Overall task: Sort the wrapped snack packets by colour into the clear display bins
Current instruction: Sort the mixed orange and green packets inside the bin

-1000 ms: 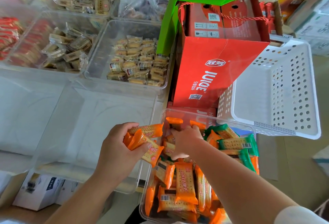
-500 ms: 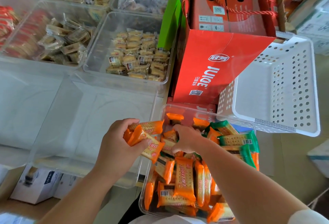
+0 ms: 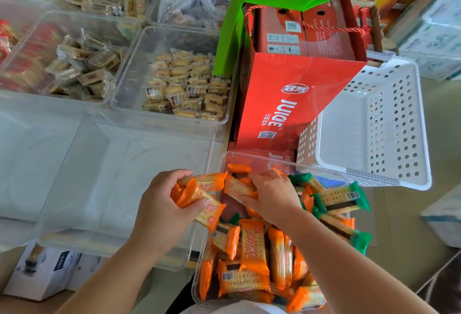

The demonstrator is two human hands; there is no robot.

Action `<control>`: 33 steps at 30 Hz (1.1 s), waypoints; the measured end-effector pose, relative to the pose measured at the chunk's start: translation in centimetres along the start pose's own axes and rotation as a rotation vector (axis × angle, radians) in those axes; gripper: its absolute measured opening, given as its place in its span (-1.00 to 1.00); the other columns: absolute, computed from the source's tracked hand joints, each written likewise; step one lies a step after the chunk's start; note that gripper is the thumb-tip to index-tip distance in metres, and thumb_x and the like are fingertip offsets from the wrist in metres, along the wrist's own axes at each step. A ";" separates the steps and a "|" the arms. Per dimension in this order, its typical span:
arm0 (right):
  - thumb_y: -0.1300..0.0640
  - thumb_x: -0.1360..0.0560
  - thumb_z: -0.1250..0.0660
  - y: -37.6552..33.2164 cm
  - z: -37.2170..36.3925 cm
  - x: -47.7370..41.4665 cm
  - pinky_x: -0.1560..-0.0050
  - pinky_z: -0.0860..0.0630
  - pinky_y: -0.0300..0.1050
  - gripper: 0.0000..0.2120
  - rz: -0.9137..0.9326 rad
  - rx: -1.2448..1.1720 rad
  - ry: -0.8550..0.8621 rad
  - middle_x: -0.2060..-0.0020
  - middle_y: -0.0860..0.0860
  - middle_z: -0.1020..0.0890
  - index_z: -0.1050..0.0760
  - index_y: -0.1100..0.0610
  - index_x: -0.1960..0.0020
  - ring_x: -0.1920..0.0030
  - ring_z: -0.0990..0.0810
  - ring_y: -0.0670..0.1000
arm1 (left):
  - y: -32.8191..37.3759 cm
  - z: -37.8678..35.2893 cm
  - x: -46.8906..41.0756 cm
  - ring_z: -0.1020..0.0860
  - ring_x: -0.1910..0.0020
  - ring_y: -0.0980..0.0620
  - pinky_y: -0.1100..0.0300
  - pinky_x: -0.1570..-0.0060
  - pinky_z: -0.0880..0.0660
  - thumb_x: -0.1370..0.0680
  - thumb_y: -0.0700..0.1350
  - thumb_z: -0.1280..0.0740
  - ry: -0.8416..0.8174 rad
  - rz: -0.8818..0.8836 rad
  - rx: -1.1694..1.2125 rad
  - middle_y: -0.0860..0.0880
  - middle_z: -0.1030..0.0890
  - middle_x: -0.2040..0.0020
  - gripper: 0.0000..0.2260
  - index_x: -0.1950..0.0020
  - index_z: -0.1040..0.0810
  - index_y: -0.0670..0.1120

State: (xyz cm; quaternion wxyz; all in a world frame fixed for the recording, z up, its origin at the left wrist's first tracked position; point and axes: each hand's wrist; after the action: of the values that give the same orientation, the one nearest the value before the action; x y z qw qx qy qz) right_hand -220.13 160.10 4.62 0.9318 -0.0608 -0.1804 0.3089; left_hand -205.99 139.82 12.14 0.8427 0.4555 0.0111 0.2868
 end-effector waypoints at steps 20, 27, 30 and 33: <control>-0.31 -0.60 -0.08 -0.3 -1.4 -0.7 -0.09 -0.47 0.10 -0.47 -0.029 -0.006 -0.213 0.01 0.06 -0.66 -0.07 -0.13 -0.48 -0.04 -0.60 0.18 | -0.1 -0.6 0.5 -0.55 -0.06 0.17 0.26 0.07 -0.59 -0.39 0.06 -0.57 -0.007 -0.018 -0.031 0.25 -0.48 -0.13 -0.48 -0.26 -0.43 0.22; -0.30 -0.42 -0.39 0.1 -1.2 -1.1 -0.11 -0.51 0.04 -0.52 -0.110 -0.147 -0.203 -0.02 -0.04 -0.61 -0.44 -0.05 -0.20 -0.07 -0.58 0.09 | 0.0 -0.7 0.5 -0.54 -0.06 0.17 0.28 0.07 -0.59 -0.39 0.08 -0.55 -0.002 -0.019 -0.037 0.28 -0.46 -0.12 -0.48 -0.27 -0.41 0.24; -0.27 -0.48 -0.34 0.1 -1.7 -0.6 -0.18 -0.48 0.08 -0.55 -0.099 -0.147 -0.170 0.00 -0.02 -0.62 -0.35 -0.03 -0.22 -0.06 -0.59 0.11 | -0.1 -0.7 0.3 -0.55 -0.06 0.17 0.26 0.06 -0.59 -0.39 0.06 -0.56 0.004 -0.024 -0.042 0.25 -0.48 -0.13 -0.48 -0.28 -0.43 0.20; -0.22 -0.54 -0.30 -0.2 -2.0 -0.4 -0.18 -0.46 0.10 -0.55 -0.058 -0.156 -0.221 0.09 -0.01 -0.63 -0.23 -0.02 -0.26 0.04 -0.63 0.12 | -0.2 -0.7 0.3 -0.55 -0.06 0.16 0.23 0.05 -0.60 -0.39 0.05 -0.57 0.005 -0.028 -0.042 0.23 -0.49 -0.13 -0.48 -0.28 -0.46 0.17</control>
State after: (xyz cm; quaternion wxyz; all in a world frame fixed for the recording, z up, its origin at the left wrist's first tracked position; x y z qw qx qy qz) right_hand -219.55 159.69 2.74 0.9072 -0.0934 -0.3071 0.2717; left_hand -205.87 140.38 11.68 0.8560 0.4368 0.0138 0.2762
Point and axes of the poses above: each hand's wrist, its own x-axis away from the middle knuckle, its own z-axis out of the back of the hand, y = z × x
